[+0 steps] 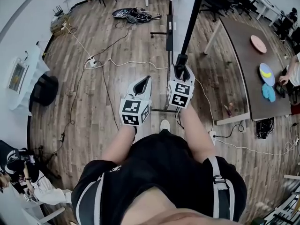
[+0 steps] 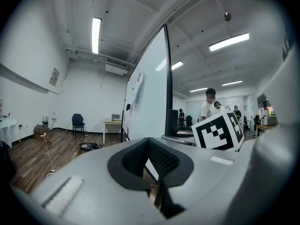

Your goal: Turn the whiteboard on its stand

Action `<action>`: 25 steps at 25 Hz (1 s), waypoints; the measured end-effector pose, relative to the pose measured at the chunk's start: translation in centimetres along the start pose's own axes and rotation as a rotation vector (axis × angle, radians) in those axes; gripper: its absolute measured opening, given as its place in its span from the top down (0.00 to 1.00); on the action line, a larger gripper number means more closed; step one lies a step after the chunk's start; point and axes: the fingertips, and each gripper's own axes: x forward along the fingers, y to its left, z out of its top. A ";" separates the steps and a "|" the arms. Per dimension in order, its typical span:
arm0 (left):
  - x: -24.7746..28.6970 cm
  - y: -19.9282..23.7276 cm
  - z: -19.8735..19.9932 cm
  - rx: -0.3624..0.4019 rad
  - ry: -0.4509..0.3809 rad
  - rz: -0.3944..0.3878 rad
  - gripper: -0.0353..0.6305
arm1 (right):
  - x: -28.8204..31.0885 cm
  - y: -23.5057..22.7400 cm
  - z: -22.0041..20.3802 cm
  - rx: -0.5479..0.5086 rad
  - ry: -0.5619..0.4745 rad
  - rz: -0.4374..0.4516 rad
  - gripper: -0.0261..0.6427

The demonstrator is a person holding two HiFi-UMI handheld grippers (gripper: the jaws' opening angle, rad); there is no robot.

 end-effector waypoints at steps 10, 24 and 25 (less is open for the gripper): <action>-7.1 -2.8 -2.5 -0.025 0.021 -0.049 0.93 | -7.0 0.0 -1.0 -0.007 -0.021 0.003 0.67; -12.8 -6.8 -2.7 -0.043 0.013 -0.126 0.93 | -14.7 0.2 -2.3 -0.001 0.006 -0.034 0.67; -13.0 -7.1 -2.8 -0.043 0.015 -0.131 0.93 | -15.3 0.3 -2.3 -0.002 0.004 -0.035 0.67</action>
